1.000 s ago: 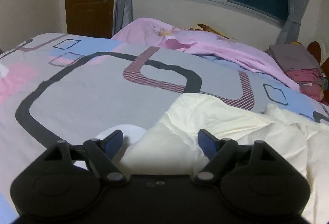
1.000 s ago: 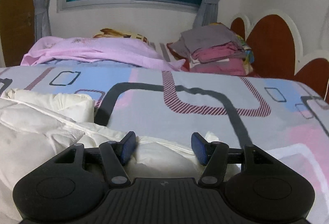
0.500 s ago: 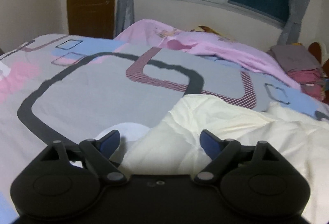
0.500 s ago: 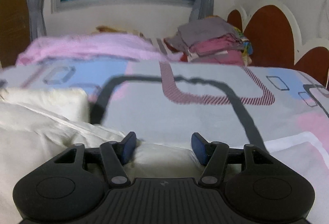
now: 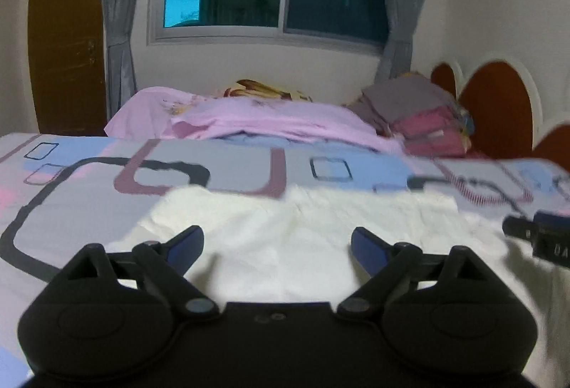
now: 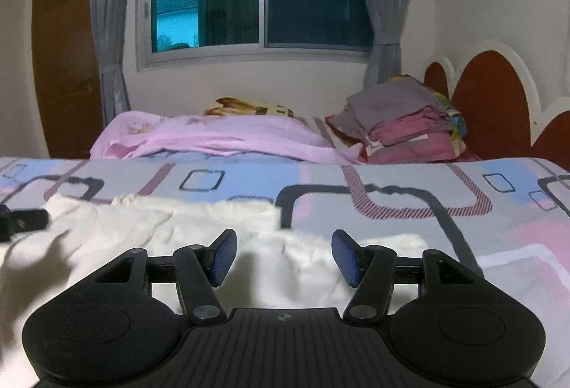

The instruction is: Fold large clothes

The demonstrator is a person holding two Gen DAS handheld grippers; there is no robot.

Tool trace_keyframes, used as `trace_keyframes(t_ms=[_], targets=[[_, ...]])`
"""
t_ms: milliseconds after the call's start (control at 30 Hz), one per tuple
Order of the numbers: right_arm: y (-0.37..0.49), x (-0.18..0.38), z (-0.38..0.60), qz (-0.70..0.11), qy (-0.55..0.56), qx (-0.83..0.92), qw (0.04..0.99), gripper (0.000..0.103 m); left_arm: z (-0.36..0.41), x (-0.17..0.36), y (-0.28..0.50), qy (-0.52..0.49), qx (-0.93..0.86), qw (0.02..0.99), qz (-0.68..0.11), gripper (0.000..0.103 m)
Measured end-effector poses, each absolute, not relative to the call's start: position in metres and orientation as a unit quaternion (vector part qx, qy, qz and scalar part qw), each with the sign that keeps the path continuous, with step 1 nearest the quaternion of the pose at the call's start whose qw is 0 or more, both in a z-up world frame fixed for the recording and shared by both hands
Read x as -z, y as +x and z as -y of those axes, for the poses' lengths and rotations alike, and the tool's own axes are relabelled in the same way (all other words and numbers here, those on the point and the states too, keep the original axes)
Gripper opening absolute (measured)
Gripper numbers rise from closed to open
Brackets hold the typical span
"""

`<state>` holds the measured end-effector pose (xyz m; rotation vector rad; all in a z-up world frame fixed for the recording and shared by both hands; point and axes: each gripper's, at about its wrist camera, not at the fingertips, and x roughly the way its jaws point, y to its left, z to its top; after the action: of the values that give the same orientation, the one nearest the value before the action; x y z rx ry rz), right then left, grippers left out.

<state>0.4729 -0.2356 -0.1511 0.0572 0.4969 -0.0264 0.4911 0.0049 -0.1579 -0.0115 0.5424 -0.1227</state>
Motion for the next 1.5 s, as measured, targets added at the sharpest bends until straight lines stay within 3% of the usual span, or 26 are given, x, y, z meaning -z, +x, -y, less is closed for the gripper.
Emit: trace_keyframes(t_ms=[200, 800, 1133, 1500], targets=[[0.485, 0.179, 0.231, -0.266, 0.027, 0.035, 0.963, 0.059, 0.001, 0.195, 0.489, -0.001, 0.042, 0.956, -0.291, 0.091], [0.506, 0.23, 0.227, -0.289, -0.005, 0.032, 0.957, 0.06, 0.003, 0.218, 0.484, 0.011, 0.029, 0.959, -0.281, 0.093], [0.496, 0.185, 0.246, -0.304, 0.068, -0.009, 0.95, 0.062, 0.003, 0.198, 0.496, 0.01, 0.019, 0.939, -0.342, 0.094], [0.425, 0.168, 0.223, -0.272, 0.021, -0.013, 0.962, 0.062, -0.011, 0.176, 0.468, -0.004, 0.01, 0.94, -0.341, 0.095]])
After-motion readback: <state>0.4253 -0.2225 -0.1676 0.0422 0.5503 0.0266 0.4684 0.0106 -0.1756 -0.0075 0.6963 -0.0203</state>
